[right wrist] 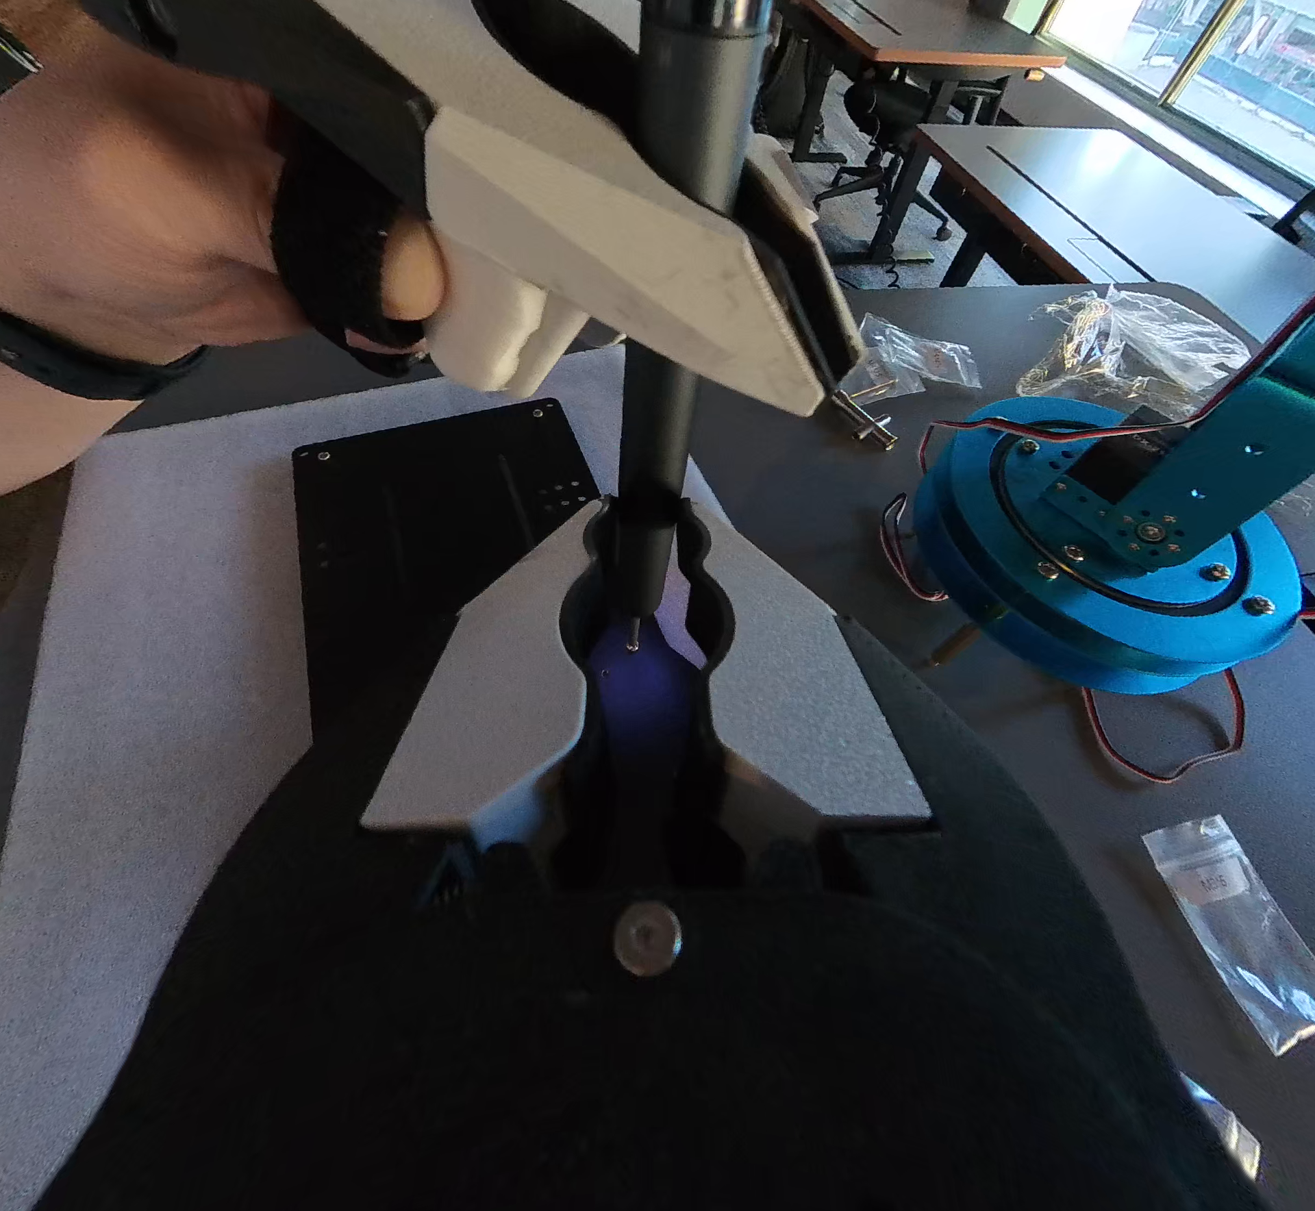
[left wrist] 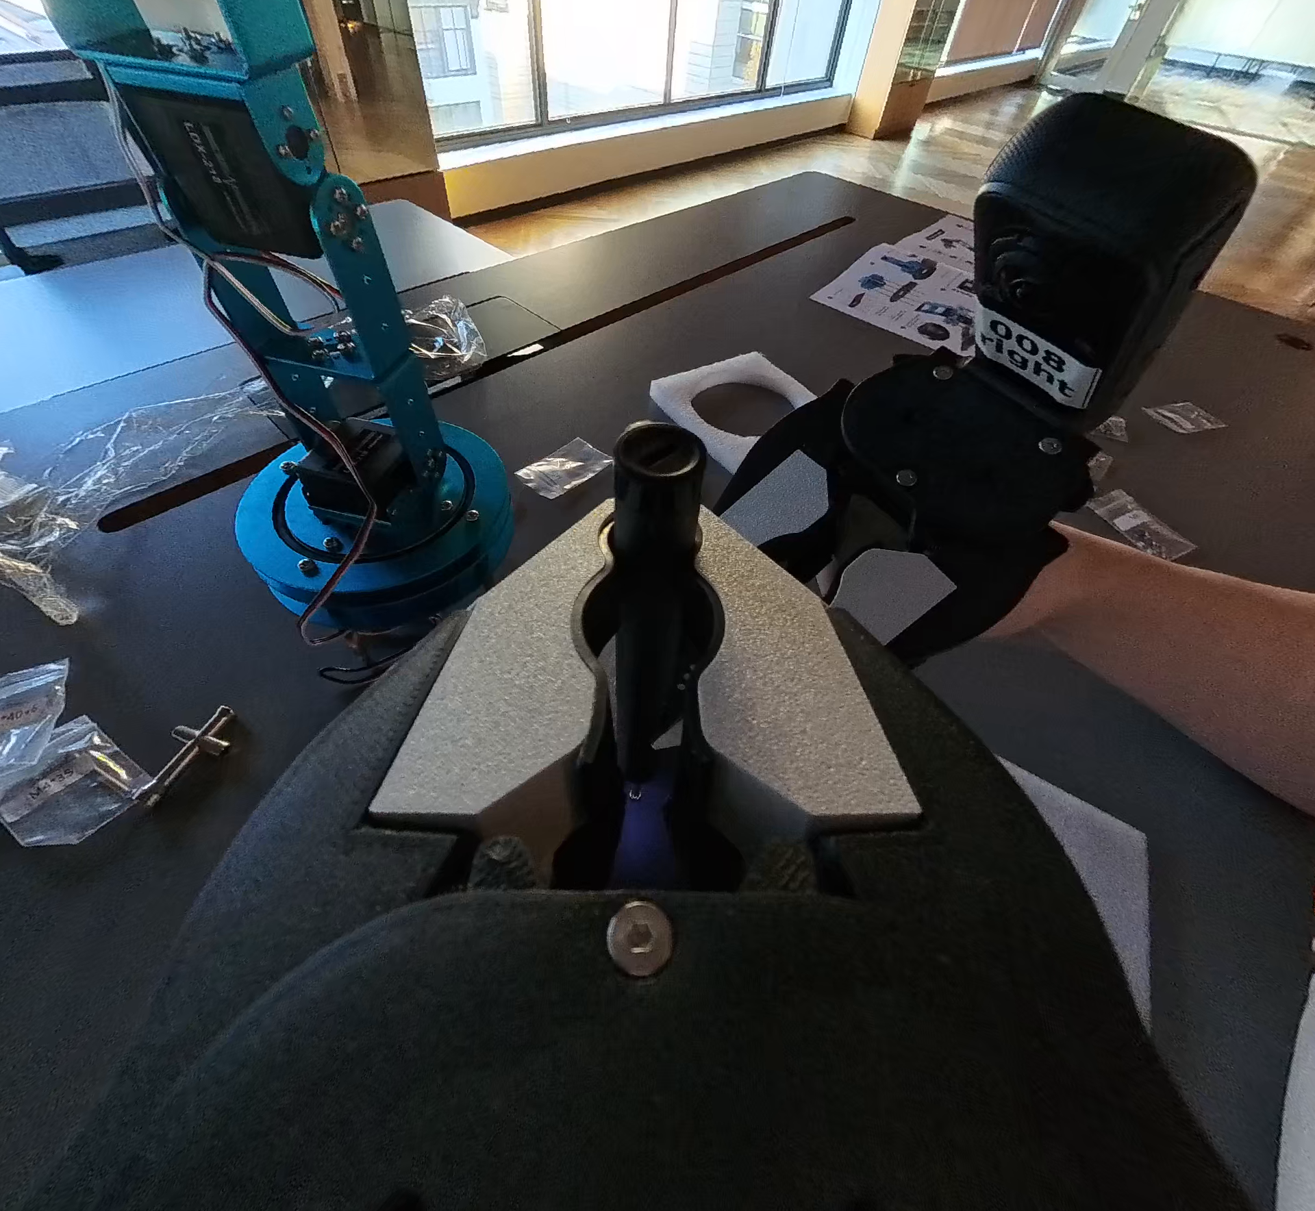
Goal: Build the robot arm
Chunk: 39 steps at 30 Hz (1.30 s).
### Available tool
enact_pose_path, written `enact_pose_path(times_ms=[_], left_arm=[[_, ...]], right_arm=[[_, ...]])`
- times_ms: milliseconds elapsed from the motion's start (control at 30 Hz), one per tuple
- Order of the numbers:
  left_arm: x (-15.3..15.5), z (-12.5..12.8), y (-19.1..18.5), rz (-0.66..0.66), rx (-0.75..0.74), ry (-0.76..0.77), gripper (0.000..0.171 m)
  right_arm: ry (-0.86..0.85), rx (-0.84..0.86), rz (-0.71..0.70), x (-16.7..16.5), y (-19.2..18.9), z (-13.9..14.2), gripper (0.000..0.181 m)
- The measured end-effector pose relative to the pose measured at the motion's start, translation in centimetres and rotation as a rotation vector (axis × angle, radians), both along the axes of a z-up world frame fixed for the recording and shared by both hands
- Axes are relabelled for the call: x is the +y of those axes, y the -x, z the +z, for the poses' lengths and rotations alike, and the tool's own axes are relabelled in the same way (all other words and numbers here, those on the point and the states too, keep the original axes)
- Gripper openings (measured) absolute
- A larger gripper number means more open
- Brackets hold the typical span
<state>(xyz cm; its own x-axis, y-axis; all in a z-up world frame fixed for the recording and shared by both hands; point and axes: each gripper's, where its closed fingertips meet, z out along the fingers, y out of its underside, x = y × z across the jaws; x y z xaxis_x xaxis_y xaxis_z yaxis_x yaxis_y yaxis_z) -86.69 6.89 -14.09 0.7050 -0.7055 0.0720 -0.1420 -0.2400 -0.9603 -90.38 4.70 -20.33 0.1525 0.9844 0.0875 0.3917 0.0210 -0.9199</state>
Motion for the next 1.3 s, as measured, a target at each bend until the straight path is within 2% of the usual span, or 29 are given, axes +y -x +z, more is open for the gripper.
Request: enact_pose_path(times_ms=[167, 467, 867, 1033, 1100, 1300], left_arm=[[-0.17, 0.02, 0.02, -0.001, -0.001, -0.009, 0.009], [-0.13, 0.03, 0.20, 0.002, -0.006, -0.008, 0.009], [-0.18, 0.03, -0.02, -0.006, -0.012, -0.017, 0.009], [-0.21, 0.07, 0.07, -0.010, -0.019, -0.018, 0.009], [-0.21, 0.06, 0.02, -0.006, -0.008, -0.023, 0.009], [-0.03, 0.06, 0.03, -0.010, -0.012, -0.014, 0.009]], right_arm=[[-0.024, -0.012, 0.002, -0.07, 0.01, -0.01, 0.015], [0.048, 0.010, 0.011, -0.12, 0.11, -0.09, 0.015], [-0.035, -0.017, 0.000, -0.04, -0.01, -0.11, 0.015], [0.019, 0.004, 0.010, -0.18, 0.02, -0.15, 0.016], [0.093, 0.027, -0.004, -0.30, -0.07, -0.21, 0.015], [0.075, 0.103, -0.141, -0.25, -0.64, -0.70, 0.023]])
